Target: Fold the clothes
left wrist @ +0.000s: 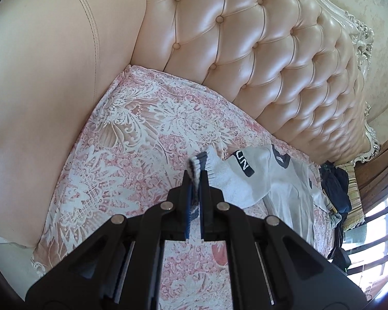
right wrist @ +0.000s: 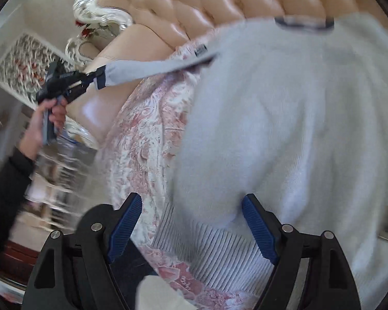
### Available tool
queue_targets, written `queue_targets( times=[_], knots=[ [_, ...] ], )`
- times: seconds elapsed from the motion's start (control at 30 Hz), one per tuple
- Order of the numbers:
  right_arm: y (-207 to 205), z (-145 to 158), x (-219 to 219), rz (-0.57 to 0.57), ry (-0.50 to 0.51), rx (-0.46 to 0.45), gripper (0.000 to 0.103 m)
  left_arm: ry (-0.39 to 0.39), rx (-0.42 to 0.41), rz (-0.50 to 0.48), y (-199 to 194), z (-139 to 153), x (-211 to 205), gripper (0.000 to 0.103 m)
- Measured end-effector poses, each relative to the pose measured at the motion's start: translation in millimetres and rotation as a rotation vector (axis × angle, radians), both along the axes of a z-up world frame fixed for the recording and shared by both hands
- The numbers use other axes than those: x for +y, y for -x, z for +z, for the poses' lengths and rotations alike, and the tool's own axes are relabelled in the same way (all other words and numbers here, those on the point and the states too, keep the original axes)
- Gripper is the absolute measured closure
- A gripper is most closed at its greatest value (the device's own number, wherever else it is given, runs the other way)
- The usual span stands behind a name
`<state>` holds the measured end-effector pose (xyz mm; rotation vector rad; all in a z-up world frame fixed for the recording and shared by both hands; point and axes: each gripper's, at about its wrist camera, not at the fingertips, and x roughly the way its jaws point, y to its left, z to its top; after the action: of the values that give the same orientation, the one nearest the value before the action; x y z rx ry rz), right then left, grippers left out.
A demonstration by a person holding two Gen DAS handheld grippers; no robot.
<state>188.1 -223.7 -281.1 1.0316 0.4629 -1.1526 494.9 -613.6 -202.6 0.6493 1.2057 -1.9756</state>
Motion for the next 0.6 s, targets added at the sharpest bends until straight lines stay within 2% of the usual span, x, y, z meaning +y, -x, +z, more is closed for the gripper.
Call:
queue_targets(
  times=[0.13, 0.2, 0.23, 0.27, 0.3, 0.37, 0.53, 0.6],
  knots=[
    [-42, 19, 19, 0.028, 0.085, 0.267, 0.018, 0.001, 0.006, 0.005, 0, -3, 2, 0.098],
    [-62, 22, 28, 0.054, 0.119, 0.386, 0.023, -0.001, -0.008, 0.016, 0, -7, 4, 0.097],
    [-64, 22, 30, 0.065, 0.129, 0.396, 0.024, -0.002, -0.016, 0.021, 0, -9, 5, 0.096],
    [-64, 22, 32, 0.073, 0.139, 0.392, 0.025, -0.017, -0.029, 0.041, -4, -15, 6, 0.088],
    [-54, 24, 34, 0.051, 0.143, 0.353, 0.025, -0.033, -0.042, 0.061, -7, -21, 7, 0.07],
    [-29, 30, 40, -0.014, 0.148, 0.249, 0.024, -0.05, -0.066, 0.102, -18, -30, 13, 0.043],
    [70, 26, 81, -0.28, 0.046, -0.036, 0.023, -0.042, -0.116, 0.153, -47, -30, 57, 0.045],
    [96, 21, 100, -0.341, 0.008, -0.113, 0.023, -0.048, -0.073, 0.065, -32, -20, 95, 0.046]
  ],
)
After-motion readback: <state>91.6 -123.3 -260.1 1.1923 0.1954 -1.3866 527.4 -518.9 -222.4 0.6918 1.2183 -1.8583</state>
